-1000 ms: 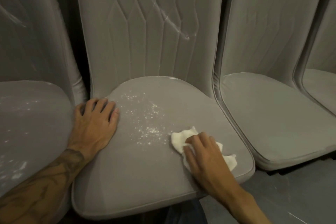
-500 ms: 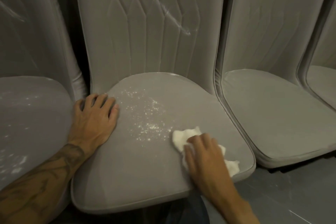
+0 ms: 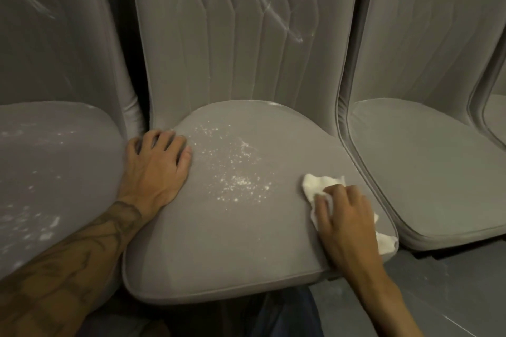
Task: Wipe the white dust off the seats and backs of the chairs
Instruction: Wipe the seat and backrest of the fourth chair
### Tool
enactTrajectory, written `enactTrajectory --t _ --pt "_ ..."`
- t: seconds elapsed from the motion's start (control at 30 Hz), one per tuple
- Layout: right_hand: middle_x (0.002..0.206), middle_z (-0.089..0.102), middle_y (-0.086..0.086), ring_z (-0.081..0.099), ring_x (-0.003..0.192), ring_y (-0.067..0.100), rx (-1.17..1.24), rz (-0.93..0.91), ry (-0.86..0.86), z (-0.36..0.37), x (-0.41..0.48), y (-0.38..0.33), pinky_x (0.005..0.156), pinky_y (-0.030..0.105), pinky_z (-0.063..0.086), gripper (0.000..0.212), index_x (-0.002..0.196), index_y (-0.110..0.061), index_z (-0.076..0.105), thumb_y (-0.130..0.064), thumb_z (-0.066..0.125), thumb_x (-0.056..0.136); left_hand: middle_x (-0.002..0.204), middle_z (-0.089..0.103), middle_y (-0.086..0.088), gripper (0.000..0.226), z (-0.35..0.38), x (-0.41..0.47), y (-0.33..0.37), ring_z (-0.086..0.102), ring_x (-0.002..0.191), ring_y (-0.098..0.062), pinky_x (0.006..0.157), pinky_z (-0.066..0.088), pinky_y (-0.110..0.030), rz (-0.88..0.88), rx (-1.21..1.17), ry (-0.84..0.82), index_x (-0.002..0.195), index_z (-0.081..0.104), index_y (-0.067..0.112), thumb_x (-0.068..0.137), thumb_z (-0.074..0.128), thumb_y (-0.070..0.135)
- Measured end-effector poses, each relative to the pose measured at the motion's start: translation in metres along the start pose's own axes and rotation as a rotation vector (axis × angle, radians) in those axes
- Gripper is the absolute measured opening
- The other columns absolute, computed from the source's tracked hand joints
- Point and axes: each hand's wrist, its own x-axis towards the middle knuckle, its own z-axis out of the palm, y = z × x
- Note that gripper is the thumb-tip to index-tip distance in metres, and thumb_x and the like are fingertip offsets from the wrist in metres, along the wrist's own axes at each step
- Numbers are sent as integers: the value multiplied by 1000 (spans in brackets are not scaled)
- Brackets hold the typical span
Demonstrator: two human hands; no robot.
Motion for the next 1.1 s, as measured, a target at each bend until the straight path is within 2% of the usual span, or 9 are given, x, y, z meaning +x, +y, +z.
enactTrajectory --t 0.1,0.23,0.47,0.6,0.67,0.8,0.9,1.03,1.1 --pt "92 57 13 43 74 28 -43 -76 45 10 -14 -28 67 42 40 13 93 -12 56 -22 51 98 134 61 -7 45 -1 0 1 49 127 -34 105 35 -55 -5 5 -17 123 65 18 104 33 42" --pt "97 52 1 39 78 22 12 -283 -109 20 -34 -54 69 40 37 20 97 -21 53 -36 40 99 135 61 -6 48 -6 0 3 48 128 -33 107 35 -55 -17 -11 -55 125 64 19 103 30 45" --pt "88 56 19 44 71 31 -63 -36 59 4 -4 -17 66 44 37 12 90 -7 57 -16 54 97 134 61 -2 49 -20 -23 0 55 124 -31 104 39 -53 21 -15 -66 124 64 22 101 31 50" --pt "94 53 4 40 74 24 12 -316 -63 25 -37 -70 67 41 33 12 94 -20 48 -29 42 98 133 62 -4 45 -19 -35 5 57 122 -31 104 40 -54 -11 -11 -25 127 65 21 103 36 46" --pt "97 50 1 40 79 21 64 -351 -159 23 -33 -66 71 39 35 18 97 -22 51 -35 40 100 133 62 -4 44 -17 -35 5 56 123 -31 104 39 -55 -9 -14 -17 127 65 22 103 36 45" --pt "95 54 13 47 80 34 -9 -188 -111 10 7 -23 74 49 40 17 93 -9 57 -21 50 101 131 61 -2 41 -12 -35 2 55 121 -30 104 38 -54 -14 -10 13 125 64 24 104 36 45" --pt "94 56 18 47 77 35 -56 -99 -53 14 14 -30 73 49 41 13 91 -6 56 -14 52 101 132 60 0 41 -8 -34 2 54 123 -28 105 37 -54 -17 2 7 125 63 26 104 35 47" --pt "94 49 2 42 75 25 19 -407 -131 27 -28 -64 67 40 32 13 91 -19 50 -24 43 100 136 59 0 41 -4 -35 -2 53 126 -28 108 36 -56 -10 10 14 129 62 26 105 35 46" --pt "95 45 -2 38 77 19 91 -448 -159 23 -21 -50 69 36 29 12 94 -21 49 -29 43 100 136 60 -2 43 -3 -36 -3 54 127 -29 108 36 -57 0 5 31 130 63 25 106 35 45"
